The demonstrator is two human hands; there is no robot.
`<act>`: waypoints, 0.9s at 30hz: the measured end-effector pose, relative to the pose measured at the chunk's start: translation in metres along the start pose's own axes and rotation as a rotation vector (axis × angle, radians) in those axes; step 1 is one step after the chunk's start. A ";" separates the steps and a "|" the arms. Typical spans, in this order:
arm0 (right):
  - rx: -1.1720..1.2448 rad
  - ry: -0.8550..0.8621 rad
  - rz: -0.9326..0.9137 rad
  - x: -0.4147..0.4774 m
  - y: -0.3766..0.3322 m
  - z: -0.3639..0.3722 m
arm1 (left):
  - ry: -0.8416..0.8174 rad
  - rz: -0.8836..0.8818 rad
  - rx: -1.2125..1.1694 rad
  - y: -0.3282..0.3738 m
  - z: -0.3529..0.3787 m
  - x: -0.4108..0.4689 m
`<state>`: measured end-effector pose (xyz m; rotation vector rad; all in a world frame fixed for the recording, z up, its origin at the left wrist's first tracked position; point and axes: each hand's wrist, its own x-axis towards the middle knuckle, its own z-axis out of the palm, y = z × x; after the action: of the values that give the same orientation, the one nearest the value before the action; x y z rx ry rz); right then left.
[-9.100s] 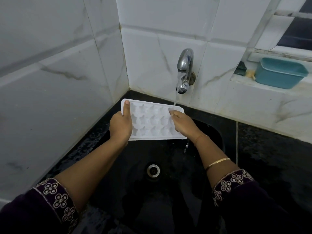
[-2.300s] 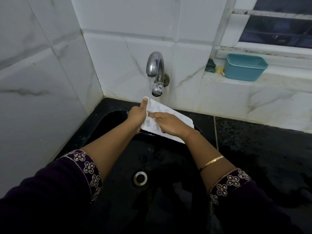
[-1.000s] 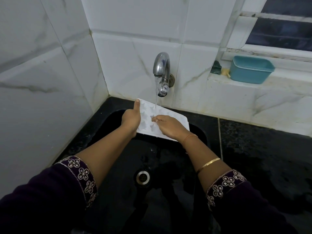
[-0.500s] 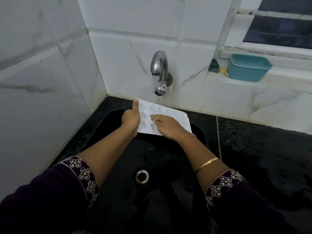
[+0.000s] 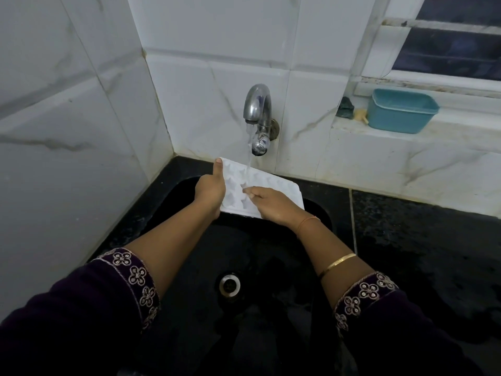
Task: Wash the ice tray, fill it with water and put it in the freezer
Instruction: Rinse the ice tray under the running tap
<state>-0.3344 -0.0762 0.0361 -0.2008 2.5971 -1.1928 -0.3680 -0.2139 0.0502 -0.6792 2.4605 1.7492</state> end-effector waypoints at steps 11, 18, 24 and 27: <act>-0.040 0.104 -0.029 0.002 -0.003 0.003 | -0.004 0.006 0.002 -0.002 0.003 -0.003; -0.097 -0.035 -0.007 -0.001 0.005 -0.003 | 0.018 -0.002 0.039 -0.008 0.001 0.000; -0.204 0.078 -0.029 -0.001 0.004 0.000 | 0.026 -0.026 -0.018 -0.010 0.002 0.002; -0.043 0.048 -0.040 0.001 0.003 0.009 | 0.041 -0.013 0.009 -0.009 0.002 0.000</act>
<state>-0.3327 -0.0809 0.0283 -0.2369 2.6738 -1.1702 -0.3653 -0.2149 0.0414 -0.7354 2.4829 1.7355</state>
